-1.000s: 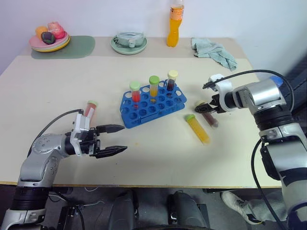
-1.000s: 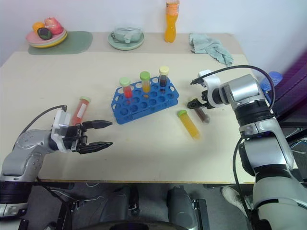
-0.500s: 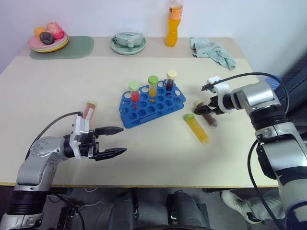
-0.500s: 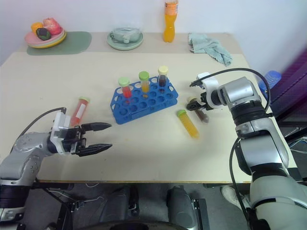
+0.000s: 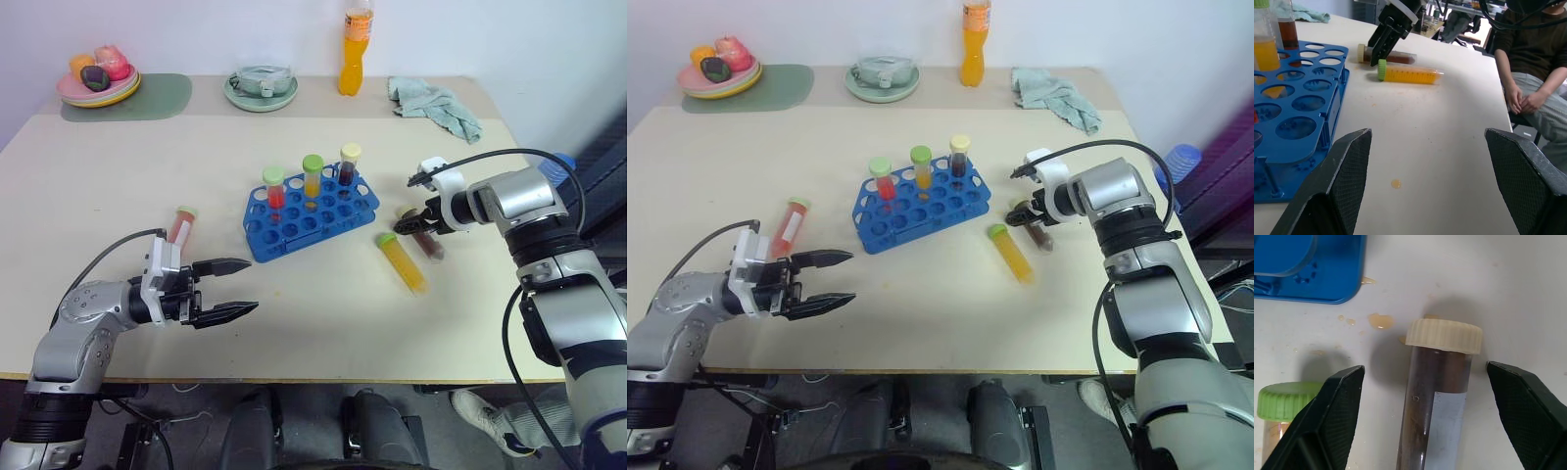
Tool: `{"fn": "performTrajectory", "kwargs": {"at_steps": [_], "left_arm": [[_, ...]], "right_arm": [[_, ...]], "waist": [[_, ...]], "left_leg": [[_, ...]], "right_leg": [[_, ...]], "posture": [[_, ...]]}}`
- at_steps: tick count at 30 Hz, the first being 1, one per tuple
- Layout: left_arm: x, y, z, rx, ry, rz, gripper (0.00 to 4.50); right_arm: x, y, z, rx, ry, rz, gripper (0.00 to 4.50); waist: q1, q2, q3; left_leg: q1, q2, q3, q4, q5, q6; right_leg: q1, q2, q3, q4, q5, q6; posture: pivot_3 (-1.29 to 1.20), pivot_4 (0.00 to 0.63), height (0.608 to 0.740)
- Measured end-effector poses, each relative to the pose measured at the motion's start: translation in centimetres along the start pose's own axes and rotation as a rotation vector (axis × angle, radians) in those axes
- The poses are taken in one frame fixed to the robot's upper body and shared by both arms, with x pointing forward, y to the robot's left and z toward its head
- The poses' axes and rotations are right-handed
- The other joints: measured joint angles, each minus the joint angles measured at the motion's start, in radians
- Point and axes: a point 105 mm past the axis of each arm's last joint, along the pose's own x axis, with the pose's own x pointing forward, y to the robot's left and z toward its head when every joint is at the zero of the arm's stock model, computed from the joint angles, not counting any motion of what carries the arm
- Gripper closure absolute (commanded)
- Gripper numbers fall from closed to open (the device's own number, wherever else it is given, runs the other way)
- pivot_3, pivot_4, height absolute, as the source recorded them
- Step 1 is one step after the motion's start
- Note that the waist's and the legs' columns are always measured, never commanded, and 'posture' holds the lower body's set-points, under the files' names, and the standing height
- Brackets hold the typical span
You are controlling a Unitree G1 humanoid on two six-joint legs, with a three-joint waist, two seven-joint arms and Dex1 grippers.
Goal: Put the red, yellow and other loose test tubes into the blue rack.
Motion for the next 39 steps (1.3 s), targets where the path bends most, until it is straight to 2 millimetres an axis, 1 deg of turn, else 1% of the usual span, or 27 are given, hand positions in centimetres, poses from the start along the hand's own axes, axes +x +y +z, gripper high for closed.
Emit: {"fn": "performTrajectory", "kwargs": {"at_steps": [1, 4, 15, 24, 26, 31, 33, 36, 37, 38, 39], "left_arm": [[0.0, 0.0, 0.0, 0.000, 0.000, 0.000, 0.73], [0.0, 0.0, 0.0, -0.001, 0.001, 0.000, 0.73], [-0.1, 0.0, 0.0, -0.012, 0.009, -0.002, 0.73], [-0.1, 0.1, 0.0, -0.011, 0.009, -0.002, 0.73], [0.0, 0.1, 0.1, -0.008, 0.008, -0.003, 0.73], [0.1, 0.2, 0.3, 0.001, 0.004, -0.004, 0.73], [0.1, 0.2, 0.3, 0.001, 0.003, -0.004, 0.73], [0.0, 0.2, 0.3, 0.002, 0.003, -0.002, 0.73], [0.0, 0.3, 0.3, 0.002, 0.003, -0.002, 0.73], [0.0, 0.3, 0.3, 0.002, 0.003, 0.001, 0.73], [0.0, 0.3, 0.3, 0.003, 0.002, 0.002, 0.73]], "right_arm": [[0.0, 0.0, 0.0, 0.000, 0.000, 0.001, 1.32], [0.0, 0.0, 0.0, -0.001, -0.001, 0.002, 2.87], [0.0, 0.2, 0.0, -0.006, -0.002, 0.010, 2.87], [0.1, 1.0, 0.1, -0.057, -0.021, 0.035, 2.87], [0.0, 1.3, 0.1, -0.069, -0.026, 0.043, 3.35], [-0.1, 1.5, 0.0, -0.097, -0.036, 0.039, 3.35], [-0.5, 1.4, -0.1, -0.112, -0.046, 0.030, 3.35], [-1.8, 0.8, -0.1, -0.137, -0.089, 0.013, 3.35], [-2.3, 0.8, 0.3, -0.148, -0.128, 0.018, 3.35], [-3.0, 1.0, 1.0, -0.158, -0.207, 0.040, 3.35], [-4.1, 1.5, 2.2, -0.186, -0.321, 0.061, 3.35]], "waist": [[0.000, 0.000, 0.000], [0.000, 0.000, 0.000], [0.000, 0.000, 0.000], [0.000, 0.000, 0.000], [0.000, 0.000, 0.000], [0.001, 0.000, 0.000], [0.002, 0.000, 0.000], [0.004, 0.000, 0.000], [0.004, 0.000, 0.000], [0.005, 0.000, 0.000], [0.004, 0.000, 0.000]], "left_leg": [[0.000, 0.000, 0.000, 0.000, 0.000, 0.000], [0.000, 0.000, 0.000, 0.000, 0.000, 0.000], [0.000, 0.000, 0.000, 0.000, 0.000, 0.000], [0.000, 0.000, 0.000, 0.000, 0.000, 0.000], [0.000, 0.000, 0.000, 0.000, 0.000, 0.000], [0.000, 0.000, 0.000, 0.000, 0.000, 0.000], [0.000, 0.000, 0.000, 0.000, 0.000, 0.000], [0.000, 0.000, 0.000, 0.000, 0.000, 0.000], [0.000, 0.000, 0.000, 0.000, 0.000, 0.000], [0.000, 0.000, 0.000, 0.000, 0.000, 0.000], [0.000, 0.000, 0.000, -0.001, 0.000, 0.000]], "right_leg": [[0.000, 0.000, 0.000, 0.000, 0.000, 0.000], [0.000, 0.000, 0.000, 0.000, 0.000, 0.000], [0.000, 0.000, 0.000, 0.000, 0.000, 0.000], [0.000, 0.000, 0.000, 0.000, 0.000, 0.000], [0.000, 0.000, 0.000, 0.000, 0.000, 0.000], [0.000, 0.000, 0.000, 0.000, 0.000, 0.000], [0.000, 0.000, 0.000, 0.000, 0.000, 0.000], [0.000, 0.000, 0.000, 0.000, 0.000, 0.000], [0.000, 0.000, 0.000, -0.001, 0.000, 0.000], [0.000, 0.000, 0.000, -0.001, 0.000, 0.000], [0.000, 0.000, 0.000, -0.001, 0.000, 0.000]], "posture": [[0.00, 0.150, 0.740], [0.00, 0.150, 0.740], [0.00, 0.150, 0.740], [0.00, 0.150, 0.740], [0.00, 0.150, 0.740], [0.00, 0.150, 0.740], [0.00, 0.150, 0.740], [0.00, 0.150, 0.740], [0.00, 0.150, 0.740], [0.00, 0.150, 0.740], [0.00, 0.150, 0.740]]}}
